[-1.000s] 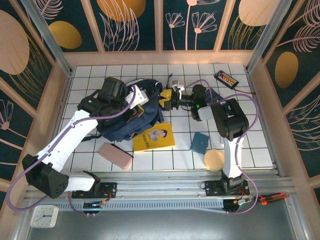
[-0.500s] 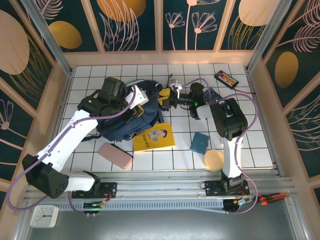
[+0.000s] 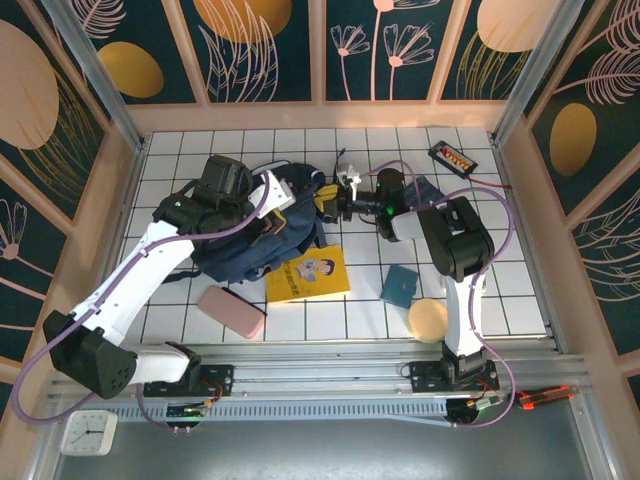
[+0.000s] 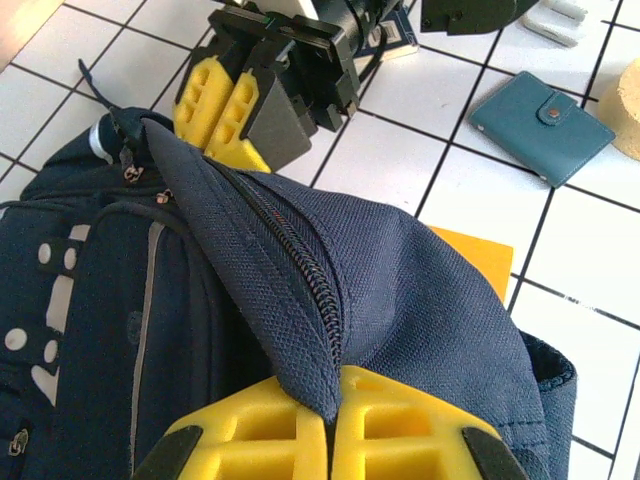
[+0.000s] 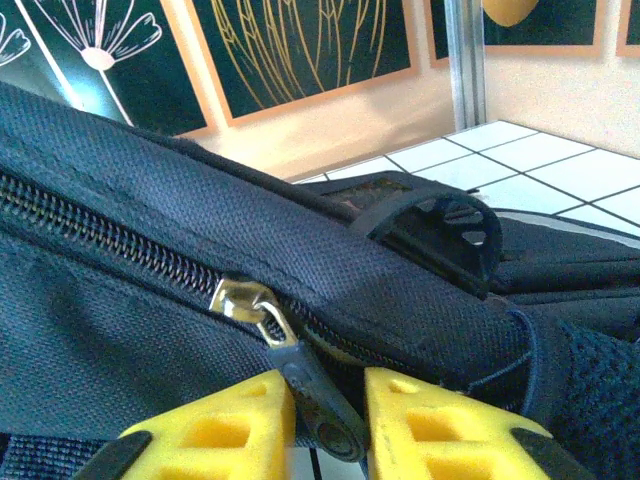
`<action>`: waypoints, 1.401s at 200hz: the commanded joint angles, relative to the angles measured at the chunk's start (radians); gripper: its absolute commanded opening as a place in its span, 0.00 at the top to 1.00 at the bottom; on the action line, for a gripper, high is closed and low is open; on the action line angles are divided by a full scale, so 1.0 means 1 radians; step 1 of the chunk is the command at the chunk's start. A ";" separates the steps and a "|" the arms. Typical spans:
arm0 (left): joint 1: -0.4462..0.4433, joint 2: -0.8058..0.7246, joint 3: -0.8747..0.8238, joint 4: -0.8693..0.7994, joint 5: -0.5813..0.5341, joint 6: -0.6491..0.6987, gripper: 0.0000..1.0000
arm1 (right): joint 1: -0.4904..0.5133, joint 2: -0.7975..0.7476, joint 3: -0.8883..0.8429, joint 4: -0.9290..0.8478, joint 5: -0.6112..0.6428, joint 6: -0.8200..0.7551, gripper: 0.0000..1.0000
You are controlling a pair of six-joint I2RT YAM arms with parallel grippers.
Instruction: Pack books, pencil case, and school supplies into a backpack
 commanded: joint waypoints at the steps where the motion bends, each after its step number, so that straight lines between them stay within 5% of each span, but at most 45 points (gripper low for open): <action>1: 0.008 -0.051 0.004 0.101 0.050 0.031 1.00 | 0.008 -0.042 -0.026 -0.035 0.025 -0.015 0.78; 164: 0.010 -0.112 -0.096 0.097 0.021 0.058 1.00 | 0.014 -0.156 -0.065 -0.116 0.064 -0.012 1.00; 215: 0.010 -0.152 -0.180 0.179 -0.186 0.064 1.00 | 0.029 -0.235 0.041 -0.678 0.097 -0.262 1.00; 280: -0.029 -0.098 -0.208 0.302 -0.122 0.000 1.00 | 0.092 -0.275 0.155 -1.097 0.204 -0.332 1.00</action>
